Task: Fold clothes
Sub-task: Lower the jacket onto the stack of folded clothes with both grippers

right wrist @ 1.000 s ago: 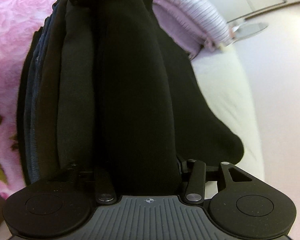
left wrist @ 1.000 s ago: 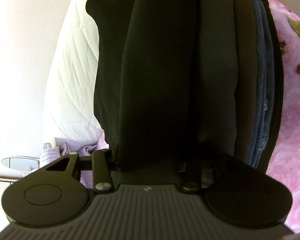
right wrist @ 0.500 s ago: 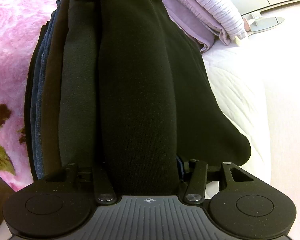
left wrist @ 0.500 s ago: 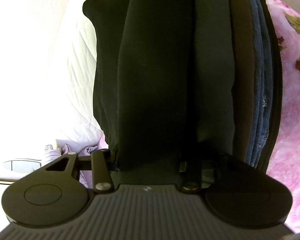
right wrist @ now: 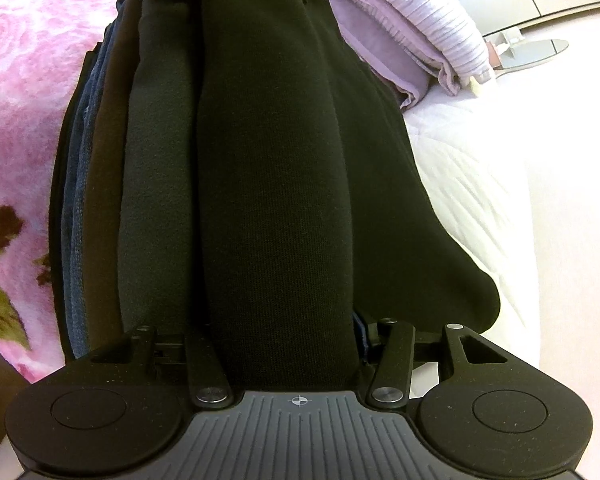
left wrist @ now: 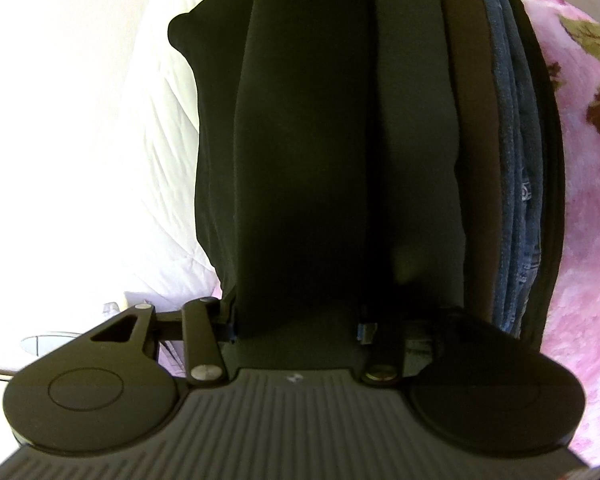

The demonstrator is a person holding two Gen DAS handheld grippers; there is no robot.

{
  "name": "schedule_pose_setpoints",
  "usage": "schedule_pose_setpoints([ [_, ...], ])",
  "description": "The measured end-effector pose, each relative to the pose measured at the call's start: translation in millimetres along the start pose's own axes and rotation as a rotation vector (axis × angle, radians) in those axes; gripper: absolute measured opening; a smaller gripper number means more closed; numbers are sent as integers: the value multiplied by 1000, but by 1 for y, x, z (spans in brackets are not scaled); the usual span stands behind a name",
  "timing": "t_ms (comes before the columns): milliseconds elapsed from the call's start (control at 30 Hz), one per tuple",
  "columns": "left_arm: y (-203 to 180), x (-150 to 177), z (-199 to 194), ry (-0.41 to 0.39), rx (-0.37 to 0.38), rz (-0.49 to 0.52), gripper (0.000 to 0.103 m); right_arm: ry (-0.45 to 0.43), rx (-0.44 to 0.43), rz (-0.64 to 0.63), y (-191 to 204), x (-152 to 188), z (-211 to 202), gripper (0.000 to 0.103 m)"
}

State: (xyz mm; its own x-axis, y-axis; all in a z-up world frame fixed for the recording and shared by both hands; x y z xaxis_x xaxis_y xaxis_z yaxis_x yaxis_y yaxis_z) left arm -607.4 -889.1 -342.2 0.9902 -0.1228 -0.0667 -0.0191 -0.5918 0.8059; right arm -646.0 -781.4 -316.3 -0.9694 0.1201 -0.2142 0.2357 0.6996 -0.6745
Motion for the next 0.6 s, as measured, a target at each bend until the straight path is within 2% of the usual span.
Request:
schedule_pose_setpoints([
  [100,-1,9,1,-7,28,-32,37,-9,46,-3,0,-3,-2,51],
  [200,7,18,-6,-9,10,-34,33,-16,62,11,-5,-8,-1,48],
  [333,17,28,-36,-9,-71,-64,31,-58,106,54,-22,-14,-15,44],
  [367,8,30,-36,-5,-57,-60,31,-71,124,61,-25,-15,-21,44],
  [467,-30,40,-26,8,-23,3,38,-49,110,5,2,-8,-14,45],
  [500,-39,46,-26,9,-43,36,40,-34,111,-42,16,-4,-7,48],
  [533,-39,51,-29,7,-49,29,40,-26,132,-88,25,-3,-3,54],
  [600,-38,59,-35,4,-61,13,42,-26,157,-96,28,-5,-6,57],
])
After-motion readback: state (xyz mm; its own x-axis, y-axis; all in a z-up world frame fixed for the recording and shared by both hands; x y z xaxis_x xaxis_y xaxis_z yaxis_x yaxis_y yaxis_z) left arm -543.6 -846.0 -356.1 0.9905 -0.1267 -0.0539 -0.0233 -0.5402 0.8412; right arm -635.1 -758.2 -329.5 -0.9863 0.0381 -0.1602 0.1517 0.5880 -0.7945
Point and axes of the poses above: each gripper's, at about its wrist camera, not at the fingertips, and z roughly the way its jaws point, y to its left, x to its underside, the point moved 10 cm from there along z, roughly the way its jaws point, and after that the axes turned 2 degrees about -y, right-handed, at the moved point
